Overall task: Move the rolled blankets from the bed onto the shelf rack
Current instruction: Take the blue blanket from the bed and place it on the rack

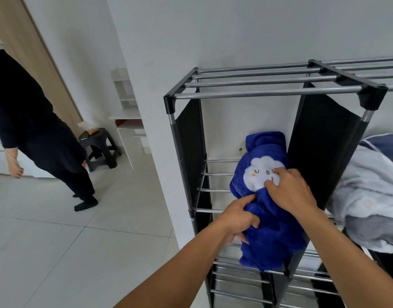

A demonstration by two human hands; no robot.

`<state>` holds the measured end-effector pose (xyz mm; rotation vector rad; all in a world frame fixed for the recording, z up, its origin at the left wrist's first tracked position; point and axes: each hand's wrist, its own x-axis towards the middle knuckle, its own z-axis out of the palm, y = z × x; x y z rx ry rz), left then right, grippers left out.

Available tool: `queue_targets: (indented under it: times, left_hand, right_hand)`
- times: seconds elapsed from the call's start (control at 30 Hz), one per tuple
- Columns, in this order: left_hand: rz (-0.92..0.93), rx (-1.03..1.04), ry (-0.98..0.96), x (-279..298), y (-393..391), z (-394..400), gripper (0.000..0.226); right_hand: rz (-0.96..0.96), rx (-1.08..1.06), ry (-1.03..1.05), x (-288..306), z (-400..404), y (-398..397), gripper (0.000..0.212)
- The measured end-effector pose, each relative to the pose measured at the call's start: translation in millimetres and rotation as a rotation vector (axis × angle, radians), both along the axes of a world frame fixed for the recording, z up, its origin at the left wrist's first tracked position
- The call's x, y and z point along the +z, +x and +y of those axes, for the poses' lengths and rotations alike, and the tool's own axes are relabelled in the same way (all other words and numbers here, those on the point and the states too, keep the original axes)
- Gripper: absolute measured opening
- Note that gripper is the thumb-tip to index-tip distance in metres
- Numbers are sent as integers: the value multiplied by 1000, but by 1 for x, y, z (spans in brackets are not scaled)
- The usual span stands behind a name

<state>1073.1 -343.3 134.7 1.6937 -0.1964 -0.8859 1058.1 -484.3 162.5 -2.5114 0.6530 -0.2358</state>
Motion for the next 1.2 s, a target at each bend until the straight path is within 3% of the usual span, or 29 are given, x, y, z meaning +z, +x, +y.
queue_targets:
  times: [0.23,0.77,0.9,1.07,1.2]
  left_hand:
    - [-36,29,-47,1,-5,-15,79]
    - [-43,-15,106,-6,-23,-6,79]
    - [-128,28,137,-4,-34,6,73]
    - [-364,194,156,3,-63,15,42]
    - [-475,201,121,11,-98,11,34]
  right_hand:
    - [-55,0,-105,7,0,-17,51]
    - [97,109,-151,-25,-7,-19,52]
    - [17,135,-166,-16,-3,-43,51]
    - [-90,119,-173,-10,-3,-99,41]
    - [-26,65,-130,-6,-14,-164,46]
